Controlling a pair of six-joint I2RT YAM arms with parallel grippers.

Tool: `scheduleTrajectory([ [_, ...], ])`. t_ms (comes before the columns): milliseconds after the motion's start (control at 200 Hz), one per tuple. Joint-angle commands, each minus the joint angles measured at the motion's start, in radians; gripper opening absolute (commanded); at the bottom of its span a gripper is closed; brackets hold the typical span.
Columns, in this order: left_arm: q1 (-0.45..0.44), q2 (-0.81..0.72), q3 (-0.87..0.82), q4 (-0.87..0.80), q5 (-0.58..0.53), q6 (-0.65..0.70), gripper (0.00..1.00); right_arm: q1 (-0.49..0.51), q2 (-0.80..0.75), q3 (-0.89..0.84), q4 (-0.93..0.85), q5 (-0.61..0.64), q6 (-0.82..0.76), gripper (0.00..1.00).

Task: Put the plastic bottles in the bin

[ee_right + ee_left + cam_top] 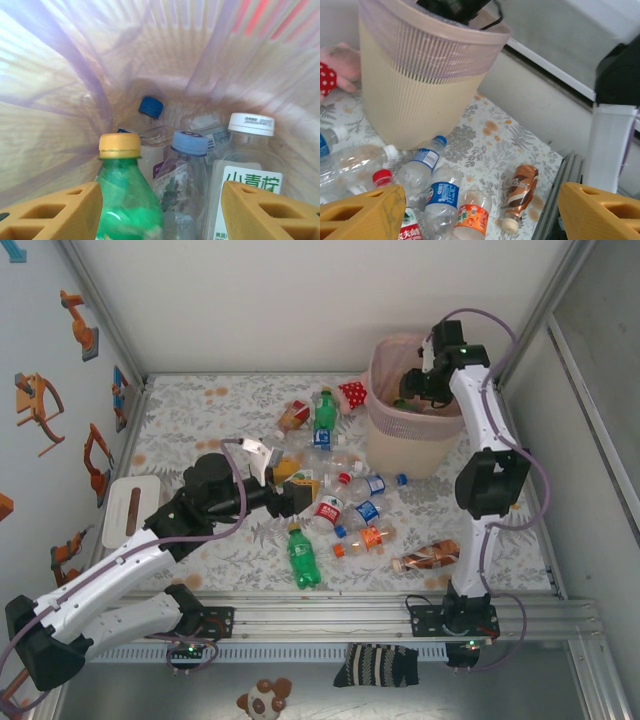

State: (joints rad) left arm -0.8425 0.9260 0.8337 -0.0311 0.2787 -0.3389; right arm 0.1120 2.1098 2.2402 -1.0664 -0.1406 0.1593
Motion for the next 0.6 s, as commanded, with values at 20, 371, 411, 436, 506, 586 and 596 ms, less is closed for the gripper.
scheduleTrajectory([
  [20, 0.001, -0.004, 0.004, -0.073, -0.067, -0.039, 0.79, -0.003, -0.103, 0.053, -0.03, 0.009, 0.001, 0.63],
  [371, 0.002, 0.006, -0.017, -0.317, -0.364, -0.315, 0.78, -0.002, -0.27, 0.029, -0.037, 0.005, 0.01, 0.63],
  [411, 0.001, 0.003, -0.023, -0.346, -0.405, -0.368, 0.78, -0.002, -0.295, 0.014, -0.032, 0.004, 0.012, 0.63],
  [436, 0.002, 0.001, -0.027, -0.363, -0.425, -0.397, 0.78, -0.002, -0.309, 0.002, -0.027, 0.003, 0.013, 0.63],
  [506, 0.0, 0.003, -0.033, -0.428, -0.473, -0.478, 0.78, -0.002, -0.356, -0.037, -0.012, 0.003, 0.016, 0.63],
  [586, 0.0, 0.019, -0.026, -0.516, -0.509, -0.569, 0.79, -0.002, -0.407, -0.084, 0.006, 0.002, 0.025, 0.63],
  [596, 0.0, 0.023, -0.025, -0.527, -0.509, -0.576, 0.79, -0.002, -0.414, -0.091, 0.009, 0.001, 0.026, 0.63],
])
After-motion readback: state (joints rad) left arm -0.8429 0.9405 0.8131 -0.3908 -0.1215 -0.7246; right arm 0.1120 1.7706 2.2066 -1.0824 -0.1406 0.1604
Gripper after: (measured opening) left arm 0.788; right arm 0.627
